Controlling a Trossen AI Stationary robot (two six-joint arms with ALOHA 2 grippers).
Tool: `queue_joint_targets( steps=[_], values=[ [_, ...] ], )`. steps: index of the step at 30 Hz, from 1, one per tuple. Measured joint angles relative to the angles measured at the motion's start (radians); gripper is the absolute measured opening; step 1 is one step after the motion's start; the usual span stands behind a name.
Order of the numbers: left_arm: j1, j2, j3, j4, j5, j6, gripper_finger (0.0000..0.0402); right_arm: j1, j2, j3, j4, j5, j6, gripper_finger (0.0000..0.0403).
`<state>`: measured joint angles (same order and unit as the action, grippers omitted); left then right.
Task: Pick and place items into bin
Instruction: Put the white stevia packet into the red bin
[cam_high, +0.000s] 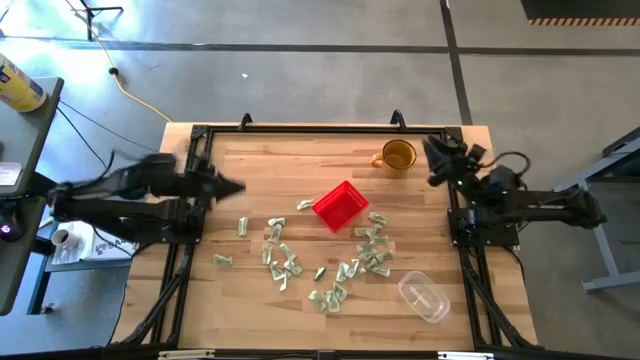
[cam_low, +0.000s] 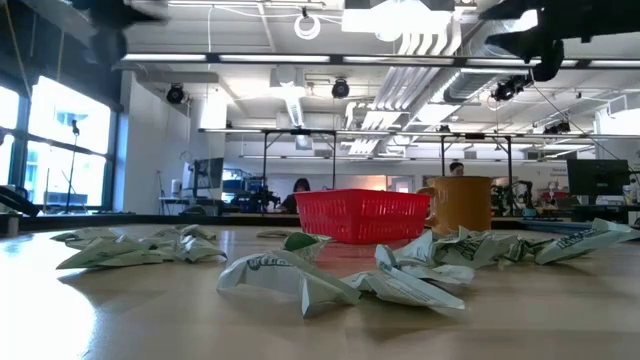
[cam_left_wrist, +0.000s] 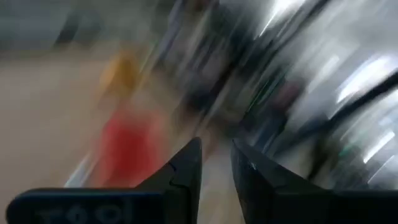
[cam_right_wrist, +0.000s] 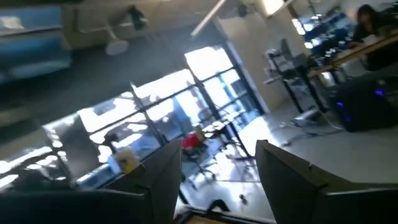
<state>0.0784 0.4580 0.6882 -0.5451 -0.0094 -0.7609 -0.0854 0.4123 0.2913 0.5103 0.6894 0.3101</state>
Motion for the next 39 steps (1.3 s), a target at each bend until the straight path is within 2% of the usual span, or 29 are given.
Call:
queue_joint_targets(
  steps=[2,4,7,10,14,20,25,28,31,34,39],
  values=[
    [0.000,0.138,0.117,-0.327,0.097,0.065,0.0122,0.000,0.045,0.022,-0.028,0.057,0.036,0.0195],
    [-0.001,0.250,0.189,-0.548,0.160,0.160,0.0122,-0.006,0.074,0.040,-0.089,0.087,0.099,0.0195],
    [-0.006,0.343,0.228,-0.736,0.199,0.285,0.0122,-0.035,0.090,0.060,-0.220,0.027,0.196,0.0195],
    [-0.053,0.372,0.202,-0.806,0.179,0.335,0.0122,-0.065,0.100,0.065,-0.341,-0.072,0.303,0.0195],
    [-0.151,0.350,0.133,-0.787,0.196,0.292,0.0122,-0.086,0.114,0.065,-0.440,-0.207,0.373,0.0195],
    [-0.374,0.297,0.055,-0.617,0.225,0.082,0.0125,-0.090,0.119,0.065,-0.447,-0.297,0.323,0.0195],
    [-0.621,0.309,0.014,-0.469,0.233,-0.122,0.0167,-0.090,0.132,0.066,-0.447,-0.324,0.320,0.0195],
    [-0.755,0.342,-0.018,-0.421,0.163,-0.232,0.0208,-0.091,0.133,0.066,-0.450,-0.312,0.318,0.0195],
    [-0.828,0.398,-0.033,-0.427,0.008,-0.312,0.0247,-0.091,0.137,0.066,-0.461,-0.275,0.313,0.0195],
    [-0.848,0.462,-0.054,-0.421,-0.080,-0.335,0.0274,-0.091,0.143,0.066,-0.471,-0.233,0.310,0.0195],
    [-0.845,0.561,-0.098,-0.255,-0.111,-0.320,0.0295,-0.091,0.145,0.066,-0.470,-0.196,0.268,0.0195]
  ],
)
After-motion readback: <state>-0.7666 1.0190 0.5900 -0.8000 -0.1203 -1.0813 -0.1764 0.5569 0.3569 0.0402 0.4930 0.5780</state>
